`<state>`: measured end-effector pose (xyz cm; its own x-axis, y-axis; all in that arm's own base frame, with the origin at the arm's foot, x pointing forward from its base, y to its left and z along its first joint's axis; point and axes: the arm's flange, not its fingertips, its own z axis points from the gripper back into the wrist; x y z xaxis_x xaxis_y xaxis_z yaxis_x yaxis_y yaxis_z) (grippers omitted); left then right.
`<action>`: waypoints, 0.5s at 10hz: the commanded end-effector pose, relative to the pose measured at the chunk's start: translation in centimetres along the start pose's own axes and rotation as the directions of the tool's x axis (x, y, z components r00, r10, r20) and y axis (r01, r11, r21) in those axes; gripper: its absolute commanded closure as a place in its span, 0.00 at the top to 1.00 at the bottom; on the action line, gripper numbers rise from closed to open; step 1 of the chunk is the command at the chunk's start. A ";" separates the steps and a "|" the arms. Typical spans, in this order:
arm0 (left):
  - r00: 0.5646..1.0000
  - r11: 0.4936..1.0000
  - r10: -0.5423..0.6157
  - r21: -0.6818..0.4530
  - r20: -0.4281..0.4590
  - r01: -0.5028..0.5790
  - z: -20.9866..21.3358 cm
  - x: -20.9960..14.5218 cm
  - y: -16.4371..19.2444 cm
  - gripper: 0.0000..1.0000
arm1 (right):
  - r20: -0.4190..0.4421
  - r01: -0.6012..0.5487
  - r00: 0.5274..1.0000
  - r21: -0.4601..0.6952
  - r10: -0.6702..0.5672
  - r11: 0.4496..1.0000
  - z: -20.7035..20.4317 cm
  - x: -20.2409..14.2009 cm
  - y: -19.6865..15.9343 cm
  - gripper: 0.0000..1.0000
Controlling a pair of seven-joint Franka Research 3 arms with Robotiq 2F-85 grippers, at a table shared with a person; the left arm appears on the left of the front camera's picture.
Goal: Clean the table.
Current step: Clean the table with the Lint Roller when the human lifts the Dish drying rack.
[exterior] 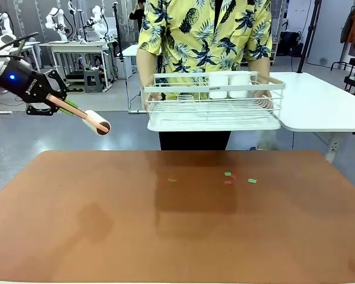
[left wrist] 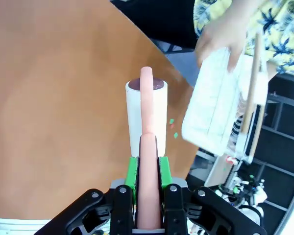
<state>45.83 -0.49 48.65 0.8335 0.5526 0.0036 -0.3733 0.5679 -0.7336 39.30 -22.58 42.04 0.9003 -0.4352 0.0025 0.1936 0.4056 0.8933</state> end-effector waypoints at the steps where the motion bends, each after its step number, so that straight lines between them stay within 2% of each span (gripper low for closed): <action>1: 0.998 0.997 -0.023 0.065 -0.057 0.027 0.2 1.6 -2.5 0.21 | 0.004 -0.003 1.000 0.003 0.003 1.000 0.2 -0.1 0.3 1.00; 4: 0.984 0.979 -0.140 0.131 -0.110 0.154 0.1 2.6 -5.4 0.21 | 0.004 -0.003 1.000 0.003 0.003 1.000 0.2 -0.1 0.3 1.00; 5: 0.964 0.955 -0.217 0.170 -0.154 0.242 -0.9 2.6 -6.5 0.21 | 0.004 -0.003 1.000 0.003 0.003 1.000 0.2 -0.1 0.3 1.00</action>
<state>49.71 -2.72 51.93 0.9205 0.3877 0.0483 -0.2775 0.7359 -0.6176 39.30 -22.58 42.04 0.9003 -0.4353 0.0025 0.1936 0.4056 0.8933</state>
